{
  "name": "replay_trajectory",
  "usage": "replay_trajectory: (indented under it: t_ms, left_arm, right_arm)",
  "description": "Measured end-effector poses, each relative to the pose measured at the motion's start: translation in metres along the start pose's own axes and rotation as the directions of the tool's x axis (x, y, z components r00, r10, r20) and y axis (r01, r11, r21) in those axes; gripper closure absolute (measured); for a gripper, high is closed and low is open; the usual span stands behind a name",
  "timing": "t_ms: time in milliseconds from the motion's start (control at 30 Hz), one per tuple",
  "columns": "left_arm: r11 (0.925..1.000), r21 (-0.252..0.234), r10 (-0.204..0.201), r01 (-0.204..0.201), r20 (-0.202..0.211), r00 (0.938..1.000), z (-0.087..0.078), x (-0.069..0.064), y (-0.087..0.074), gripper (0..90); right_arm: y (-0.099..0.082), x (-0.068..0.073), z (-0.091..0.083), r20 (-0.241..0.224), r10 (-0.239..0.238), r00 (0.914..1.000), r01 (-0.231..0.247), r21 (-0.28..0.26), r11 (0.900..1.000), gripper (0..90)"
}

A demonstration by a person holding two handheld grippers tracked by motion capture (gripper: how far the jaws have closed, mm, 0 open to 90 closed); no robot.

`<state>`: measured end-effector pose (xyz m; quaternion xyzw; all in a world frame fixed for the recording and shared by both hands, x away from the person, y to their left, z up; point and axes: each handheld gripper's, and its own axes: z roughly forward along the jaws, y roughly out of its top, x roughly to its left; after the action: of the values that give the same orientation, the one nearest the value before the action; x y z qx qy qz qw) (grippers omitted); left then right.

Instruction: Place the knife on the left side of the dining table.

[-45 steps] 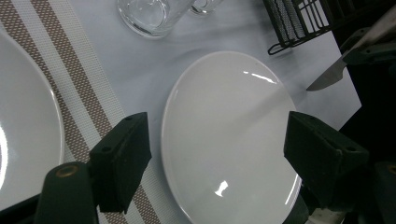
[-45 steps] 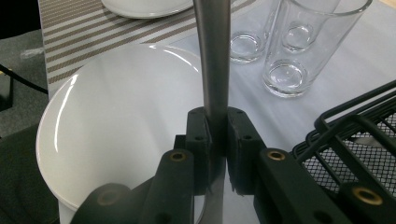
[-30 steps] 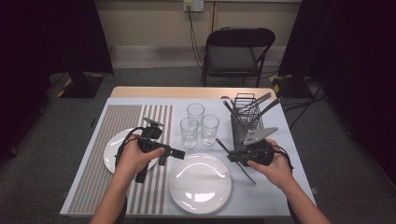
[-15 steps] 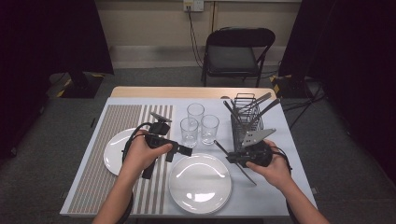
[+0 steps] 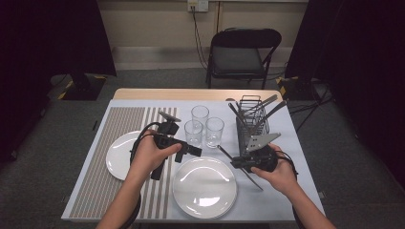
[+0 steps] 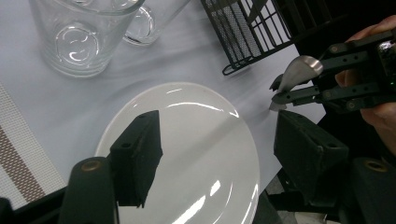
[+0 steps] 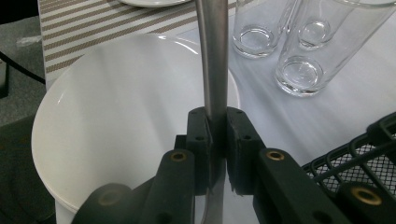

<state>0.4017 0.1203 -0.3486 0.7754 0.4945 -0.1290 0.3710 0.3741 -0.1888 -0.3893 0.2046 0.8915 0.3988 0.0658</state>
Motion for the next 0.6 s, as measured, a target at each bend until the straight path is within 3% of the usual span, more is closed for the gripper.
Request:
replay_trajectory:
  t_ms: [167, 300, 500, 600]
  left_arm:
    - [0.9999, 0.007, -0.015, 0.015, -0.003, 0.9999, 0.004, -0.005, 0.001, 31.4]
    - [0.9999, 0.016, -0.001, 0.0, 0.007, 1.0, 0.007, -0.008, 0.002, 32.8]
    - [0.999, 0.029, -0.035, 0.034, 0.028, 0.999, 0.011, -0.011, 0.003, 40.1]
    - [0.999, 0.011, -0.044, 0.044, 0.04, 0.9982, 0.012, -0.013, 0.003, 40.8]
  right_arm:
    - [-0.002, 0.0, 0.0, 0.0, 0.0, 1.0, 0.0, -0.004, 1.0, 81.7]
    - [-0.002, 0.002, 0.002, 0.003, -0.006, 1.0, 0.006, -0.003, 1.0, 81.8]
    - [-0.004, 0.004, 0.004, -0.004, -0.004, 1.0, 0.004, 0.003, 1.0, 81.8]
    - [-0.004, 0.003, 0.004, -0.006, -0.004, 1.0, 0.004, 0.001, 1.0, 81.8]
